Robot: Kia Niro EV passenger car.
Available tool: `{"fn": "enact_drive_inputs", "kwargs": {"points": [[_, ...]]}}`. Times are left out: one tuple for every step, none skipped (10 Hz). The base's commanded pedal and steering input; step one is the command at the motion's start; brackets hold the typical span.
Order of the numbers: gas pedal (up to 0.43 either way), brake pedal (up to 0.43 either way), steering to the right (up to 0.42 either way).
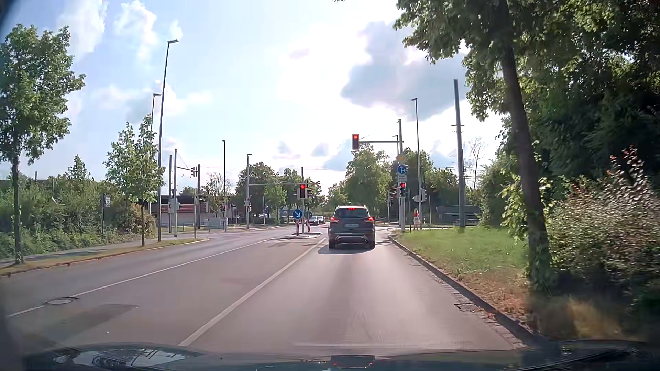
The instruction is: Follow the waypoints while adhering to traffic rules and regulations
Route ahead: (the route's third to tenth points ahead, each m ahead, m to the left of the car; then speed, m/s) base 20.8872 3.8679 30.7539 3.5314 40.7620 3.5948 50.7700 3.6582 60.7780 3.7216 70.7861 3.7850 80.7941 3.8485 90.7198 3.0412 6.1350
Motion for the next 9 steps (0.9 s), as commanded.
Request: {"fn": "enact_drive_inputs", "kwargs": {"points": [[0.000,0.220,0.001],[0.000,0.213,0.001],[0.000,0.226,0.002],[0.000,0.226,0.006],[0.000,0.232,0.008],[0.000,0.232,0.008],[0.000,0.226,0.008],[0.000,0.232,0.008],[0.000,0.238,0.008]]}}
